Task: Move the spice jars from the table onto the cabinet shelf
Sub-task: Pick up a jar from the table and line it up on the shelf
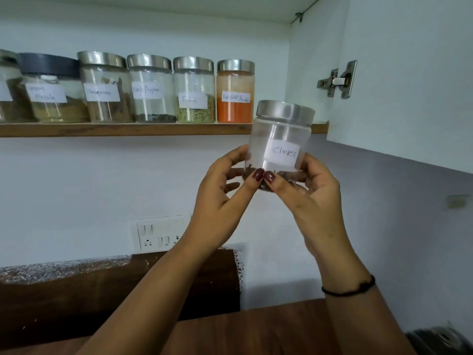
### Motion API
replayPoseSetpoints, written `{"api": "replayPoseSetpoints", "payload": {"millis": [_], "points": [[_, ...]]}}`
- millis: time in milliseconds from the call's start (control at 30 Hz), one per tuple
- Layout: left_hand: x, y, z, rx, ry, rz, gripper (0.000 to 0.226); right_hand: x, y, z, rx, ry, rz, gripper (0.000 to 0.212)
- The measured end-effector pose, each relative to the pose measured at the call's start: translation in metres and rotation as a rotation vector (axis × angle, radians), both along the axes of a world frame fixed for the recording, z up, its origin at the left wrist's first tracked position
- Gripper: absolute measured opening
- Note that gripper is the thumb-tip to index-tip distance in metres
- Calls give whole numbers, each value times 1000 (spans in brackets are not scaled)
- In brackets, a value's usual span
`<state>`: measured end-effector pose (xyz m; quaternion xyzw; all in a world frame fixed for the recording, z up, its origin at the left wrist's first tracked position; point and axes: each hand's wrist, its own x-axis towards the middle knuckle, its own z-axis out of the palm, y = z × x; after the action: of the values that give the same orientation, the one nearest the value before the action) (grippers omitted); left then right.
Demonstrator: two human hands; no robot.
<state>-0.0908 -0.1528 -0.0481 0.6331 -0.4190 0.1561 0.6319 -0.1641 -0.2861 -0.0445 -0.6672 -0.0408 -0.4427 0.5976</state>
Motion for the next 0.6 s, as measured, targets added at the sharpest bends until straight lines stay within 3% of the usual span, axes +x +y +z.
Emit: {"api": "replayPoseSetpoints", "payload": {"millis": [167,333,600], "points": [[18,-27,25,1,-154,140,49,19,-30,32,-66,-38,-69,58],[39,-51,51,23,-294,249,52,46,-58,60,-86,-57,-126,75],[69,-75,69,296,-457,532,58,85,-79,87,-239,-53,-263,73]]}}
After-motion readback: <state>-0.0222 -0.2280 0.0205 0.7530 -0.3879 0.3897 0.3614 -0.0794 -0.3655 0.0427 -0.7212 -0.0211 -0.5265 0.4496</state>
